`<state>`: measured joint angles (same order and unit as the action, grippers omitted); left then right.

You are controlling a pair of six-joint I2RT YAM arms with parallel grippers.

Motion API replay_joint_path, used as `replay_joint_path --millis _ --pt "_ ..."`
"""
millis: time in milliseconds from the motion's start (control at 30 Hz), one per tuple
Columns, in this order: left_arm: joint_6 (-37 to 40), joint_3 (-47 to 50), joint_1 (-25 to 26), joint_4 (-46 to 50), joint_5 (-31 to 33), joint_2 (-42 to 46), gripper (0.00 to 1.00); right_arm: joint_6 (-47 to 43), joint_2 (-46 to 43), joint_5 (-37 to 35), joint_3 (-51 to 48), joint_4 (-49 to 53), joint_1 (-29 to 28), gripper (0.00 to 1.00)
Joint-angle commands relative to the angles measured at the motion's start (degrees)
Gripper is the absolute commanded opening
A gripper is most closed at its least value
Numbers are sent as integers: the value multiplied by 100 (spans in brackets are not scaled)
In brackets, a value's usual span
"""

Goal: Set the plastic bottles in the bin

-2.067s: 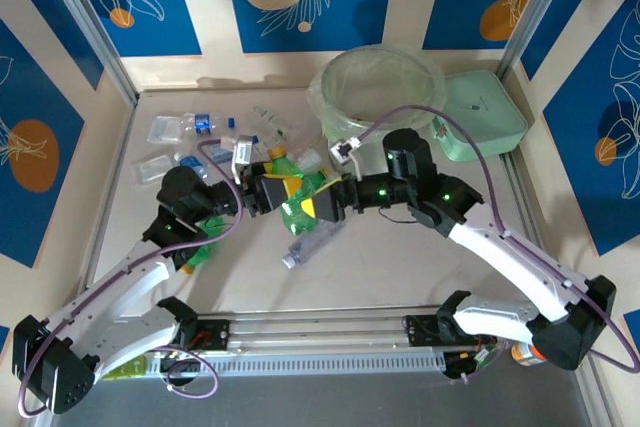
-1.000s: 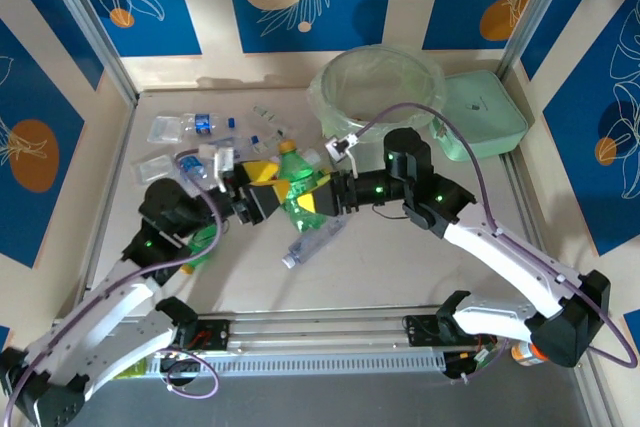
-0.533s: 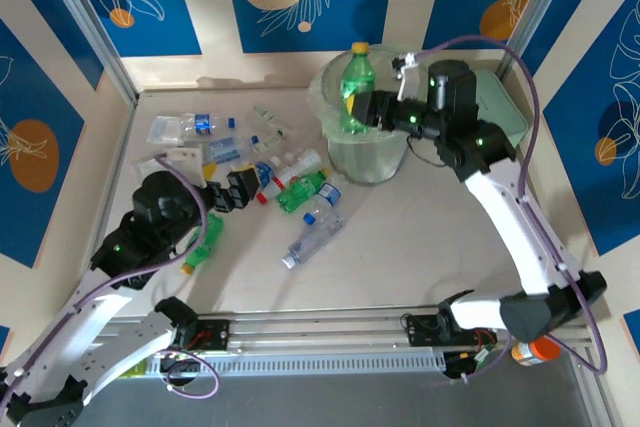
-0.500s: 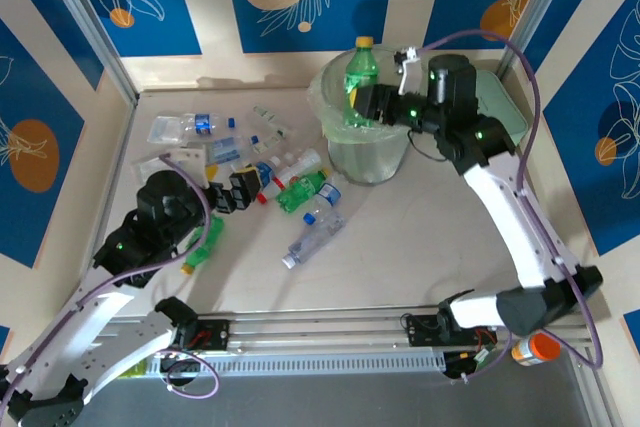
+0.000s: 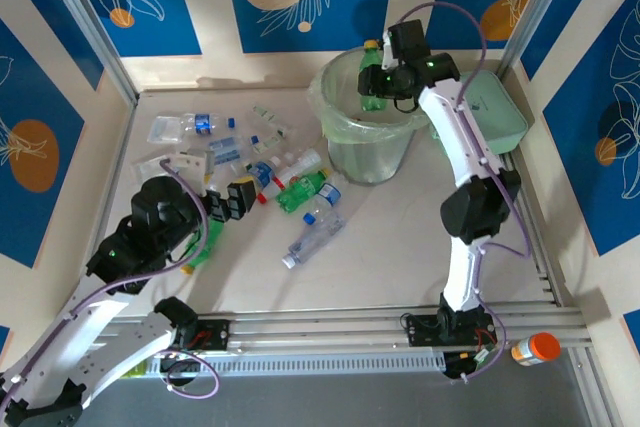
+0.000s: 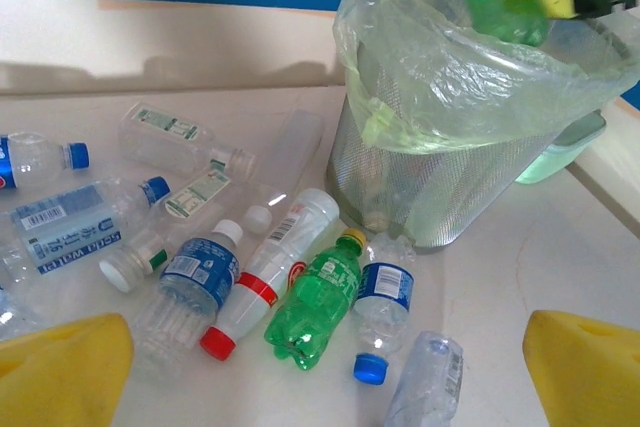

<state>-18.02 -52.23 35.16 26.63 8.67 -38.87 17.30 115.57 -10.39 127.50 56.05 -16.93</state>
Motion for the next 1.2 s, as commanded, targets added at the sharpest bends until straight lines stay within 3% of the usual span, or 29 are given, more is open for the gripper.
replay_joint_path --millis 0,233,400,600,933,1167 --pt "252 145 26 -19 118 129 99 -233 370 -345 322 819 -117 53" --pt "152 342 20 -166 231 223 99 -315 753 -287 151 969 -152 57" --pt "220 322 20 -141 292 195 99 -346 827 -218 242 1009 -161 71" --pt "256 360 24 -167 312 231 99 -391 810 -244 574 1168 -162 79" --pt "259 380 22 -216 167 85 99 -296 52 -197 905 1123 -245 74" --pt "288 293 26 -127 -255 -248 99 -26 -1401 214 -83 416 -232 71"
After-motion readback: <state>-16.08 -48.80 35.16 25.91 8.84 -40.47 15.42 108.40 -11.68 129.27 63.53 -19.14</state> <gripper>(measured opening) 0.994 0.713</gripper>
